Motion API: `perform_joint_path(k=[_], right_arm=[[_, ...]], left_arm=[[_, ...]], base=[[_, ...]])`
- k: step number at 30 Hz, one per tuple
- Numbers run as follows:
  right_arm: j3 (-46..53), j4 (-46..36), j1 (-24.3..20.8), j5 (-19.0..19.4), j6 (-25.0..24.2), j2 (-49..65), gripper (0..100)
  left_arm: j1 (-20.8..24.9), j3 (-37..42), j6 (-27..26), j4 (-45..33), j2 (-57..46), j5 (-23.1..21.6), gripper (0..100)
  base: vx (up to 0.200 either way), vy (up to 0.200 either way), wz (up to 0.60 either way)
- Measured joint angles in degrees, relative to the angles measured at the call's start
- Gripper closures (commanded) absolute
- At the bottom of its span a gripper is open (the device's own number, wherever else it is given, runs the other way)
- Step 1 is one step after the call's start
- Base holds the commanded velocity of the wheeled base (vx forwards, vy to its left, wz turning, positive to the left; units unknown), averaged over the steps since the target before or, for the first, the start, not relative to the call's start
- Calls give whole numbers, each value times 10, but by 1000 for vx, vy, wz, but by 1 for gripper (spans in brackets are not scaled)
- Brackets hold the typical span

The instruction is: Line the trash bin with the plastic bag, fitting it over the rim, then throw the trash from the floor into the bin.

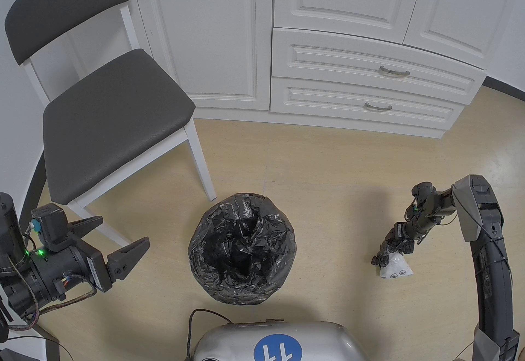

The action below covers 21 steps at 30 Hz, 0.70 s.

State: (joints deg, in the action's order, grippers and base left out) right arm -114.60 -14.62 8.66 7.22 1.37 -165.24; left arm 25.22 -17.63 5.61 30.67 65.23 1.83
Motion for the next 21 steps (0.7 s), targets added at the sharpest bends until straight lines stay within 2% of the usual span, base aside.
perform_joint_path(k=[11,16,21], right_arm=[[4,-2,5,10,-14,17,100],[52,-2,7,67,-33,85,100],[134,-1,7,103,-40,182,100]], left_arm=[[0,-1,-1,0,1,0,0],[0,0,-2,0,0,1,0],[0,0,-16,0,-4,3,0]], base=[[0,0,0],[0,0,0],[0,0,0]])
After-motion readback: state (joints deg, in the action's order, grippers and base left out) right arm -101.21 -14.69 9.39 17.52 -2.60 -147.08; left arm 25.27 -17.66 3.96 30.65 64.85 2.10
